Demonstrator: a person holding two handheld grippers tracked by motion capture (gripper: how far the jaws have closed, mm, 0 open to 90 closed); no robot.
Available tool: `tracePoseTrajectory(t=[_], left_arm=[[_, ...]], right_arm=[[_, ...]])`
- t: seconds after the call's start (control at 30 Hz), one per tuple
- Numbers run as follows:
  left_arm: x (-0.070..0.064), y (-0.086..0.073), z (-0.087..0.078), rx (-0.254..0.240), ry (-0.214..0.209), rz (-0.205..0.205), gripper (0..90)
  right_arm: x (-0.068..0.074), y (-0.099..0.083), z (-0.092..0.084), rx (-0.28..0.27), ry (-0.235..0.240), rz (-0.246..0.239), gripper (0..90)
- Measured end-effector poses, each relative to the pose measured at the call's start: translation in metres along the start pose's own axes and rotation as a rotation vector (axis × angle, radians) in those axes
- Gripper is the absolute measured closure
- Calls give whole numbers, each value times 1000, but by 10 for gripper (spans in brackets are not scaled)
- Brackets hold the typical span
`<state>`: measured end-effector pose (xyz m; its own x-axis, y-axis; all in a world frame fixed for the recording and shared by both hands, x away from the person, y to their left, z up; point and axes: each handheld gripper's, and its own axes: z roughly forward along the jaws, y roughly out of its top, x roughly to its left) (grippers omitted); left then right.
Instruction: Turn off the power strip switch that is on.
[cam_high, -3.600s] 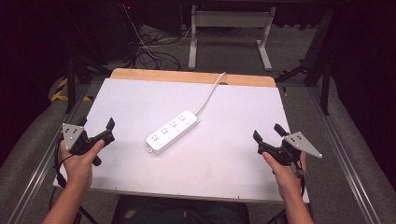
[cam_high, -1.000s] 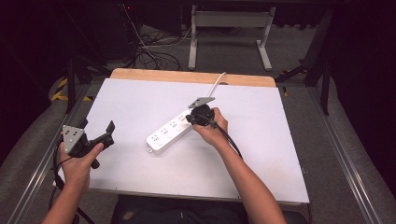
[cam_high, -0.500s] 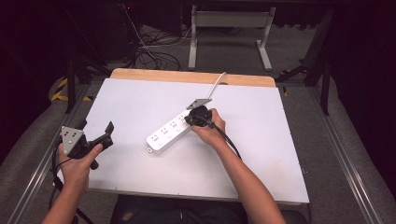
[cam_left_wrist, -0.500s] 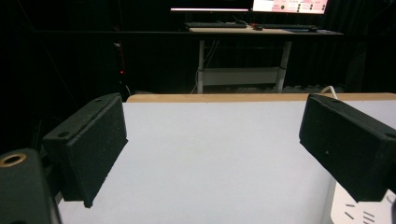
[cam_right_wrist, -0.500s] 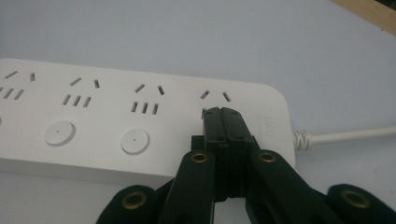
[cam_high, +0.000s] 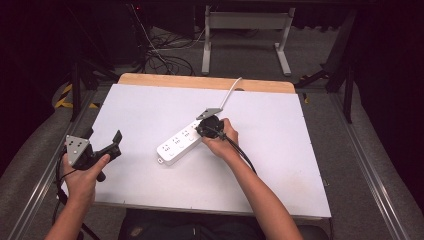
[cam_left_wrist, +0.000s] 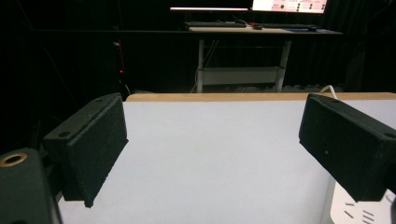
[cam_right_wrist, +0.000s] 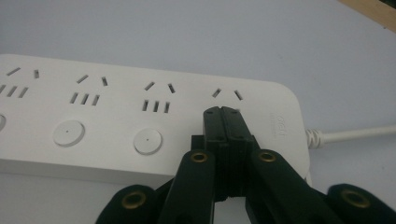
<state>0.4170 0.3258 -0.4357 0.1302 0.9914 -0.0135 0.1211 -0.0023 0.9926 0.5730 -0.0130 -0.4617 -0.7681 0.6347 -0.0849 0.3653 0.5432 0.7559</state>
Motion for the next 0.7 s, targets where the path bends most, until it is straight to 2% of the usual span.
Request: tracePoseTrajectory(t=[0.17,0.27,0.37,0.53,0.57,0.7], left_arm=[[-1,-1,2,2,-2,-1,89],[-1,-1,2,2,-7,-4,89],[-1,-1,1,-1,-9,-2,88],[-2,-1,0,-3,-8,0,89],[-1,0,0,-3,-9,-1,88],[-1,-1,0,-1,-9,-2,88]], right_arm=[[-4,-1,0,-7,28,35,900],[-5,-3,0,-18,32,46,900],[-7,-4,1,-28,38,78,900],[-8,-5,1,-27,40,88,900],[-5,-5,1,-27,22,66,900],[-5,-5,1,-26,21,66,900]])
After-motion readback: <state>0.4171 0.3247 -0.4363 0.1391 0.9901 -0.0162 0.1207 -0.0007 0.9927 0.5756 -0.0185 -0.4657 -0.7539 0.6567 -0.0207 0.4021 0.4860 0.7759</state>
